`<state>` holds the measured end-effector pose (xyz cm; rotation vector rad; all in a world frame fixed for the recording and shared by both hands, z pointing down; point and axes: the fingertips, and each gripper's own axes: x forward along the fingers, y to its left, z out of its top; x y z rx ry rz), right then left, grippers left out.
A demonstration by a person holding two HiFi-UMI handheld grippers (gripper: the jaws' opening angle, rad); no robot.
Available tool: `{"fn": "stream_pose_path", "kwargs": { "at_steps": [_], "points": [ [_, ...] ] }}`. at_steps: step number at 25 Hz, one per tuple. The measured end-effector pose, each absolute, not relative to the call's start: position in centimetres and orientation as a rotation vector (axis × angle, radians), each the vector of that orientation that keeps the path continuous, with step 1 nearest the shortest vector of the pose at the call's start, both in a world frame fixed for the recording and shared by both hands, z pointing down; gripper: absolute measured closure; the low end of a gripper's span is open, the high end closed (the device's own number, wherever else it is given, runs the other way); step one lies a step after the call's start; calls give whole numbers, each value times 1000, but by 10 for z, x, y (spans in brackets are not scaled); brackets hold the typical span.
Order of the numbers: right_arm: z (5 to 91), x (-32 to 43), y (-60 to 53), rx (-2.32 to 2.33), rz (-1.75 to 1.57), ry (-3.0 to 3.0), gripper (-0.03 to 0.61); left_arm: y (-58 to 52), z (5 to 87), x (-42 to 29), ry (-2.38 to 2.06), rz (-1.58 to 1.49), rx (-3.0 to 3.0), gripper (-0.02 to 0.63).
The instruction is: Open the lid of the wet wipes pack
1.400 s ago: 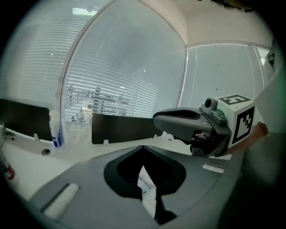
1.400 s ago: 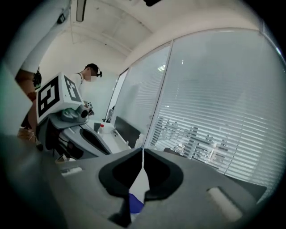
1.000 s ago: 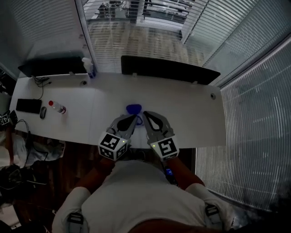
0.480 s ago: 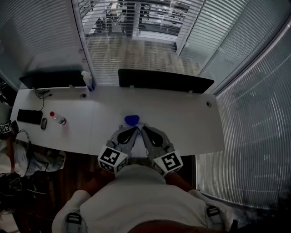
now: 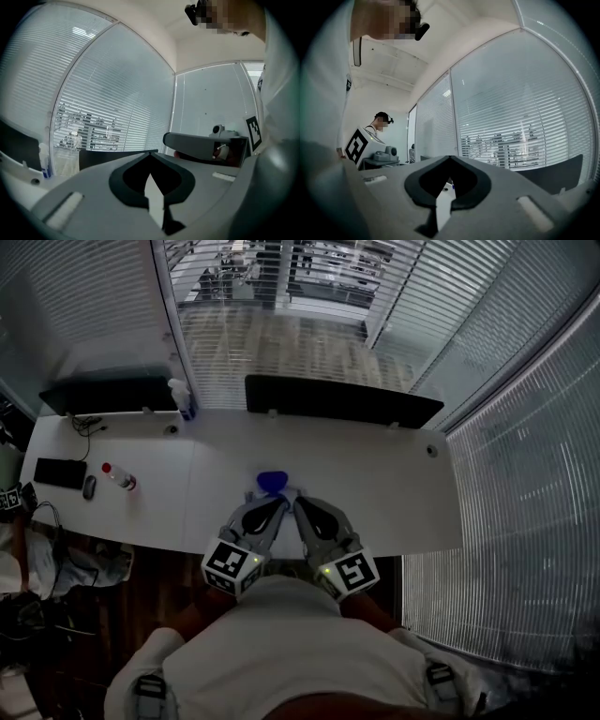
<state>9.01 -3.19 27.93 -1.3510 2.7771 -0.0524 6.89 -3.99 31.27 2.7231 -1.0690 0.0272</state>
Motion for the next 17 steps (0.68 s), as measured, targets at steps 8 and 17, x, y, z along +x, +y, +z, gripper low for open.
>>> {"fn": "stream_pose_path", "kwargs": {
  "at_steps": [8,17],
  "points": [
    [277,84,-31,-1326,-49,2785,578,-39,314,64,-1079,32,2707,611],
    [280,74,-37,-1323,-54,2788,578,-43,318,53,-1083,34,2701,611]
  ]
}}
